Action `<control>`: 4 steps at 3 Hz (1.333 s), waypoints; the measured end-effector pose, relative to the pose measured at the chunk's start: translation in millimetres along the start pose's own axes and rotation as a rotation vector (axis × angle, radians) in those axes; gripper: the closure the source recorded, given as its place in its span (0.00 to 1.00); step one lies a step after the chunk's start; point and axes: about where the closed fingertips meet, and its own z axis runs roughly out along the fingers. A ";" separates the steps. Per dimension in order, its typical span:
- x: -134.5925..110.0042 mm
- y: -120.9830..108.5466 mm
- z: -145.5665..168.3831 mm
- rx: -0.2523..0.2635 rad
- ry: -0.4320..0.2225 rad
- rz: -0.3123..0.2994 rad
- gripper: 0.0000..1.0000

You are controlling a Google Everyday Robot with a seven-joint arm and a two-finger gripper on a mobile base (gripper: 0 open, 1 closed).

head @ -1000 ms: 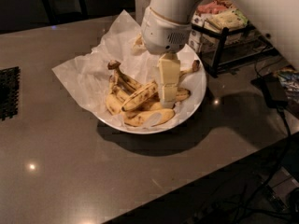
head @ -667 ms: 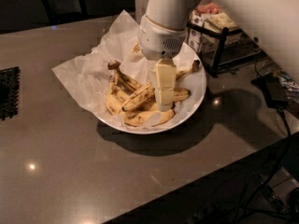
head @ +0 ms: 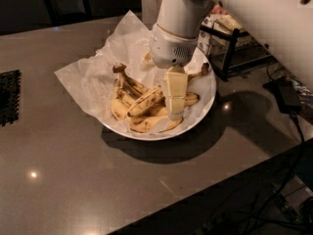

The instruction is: Pick banana from white bowl

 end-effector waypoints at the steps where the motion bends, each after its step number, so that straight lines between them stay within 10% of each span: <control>1: 2.0 2.1 3.4 -0.010 -0.002 0.002 0.00; 4: 1.8 13.2 21.8 -0.068 -0.001 -0.025 0.00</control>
Offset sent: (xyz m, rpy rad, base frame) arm -0.0296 -0.0176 -0.0171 -0.0678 0.1233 0.0508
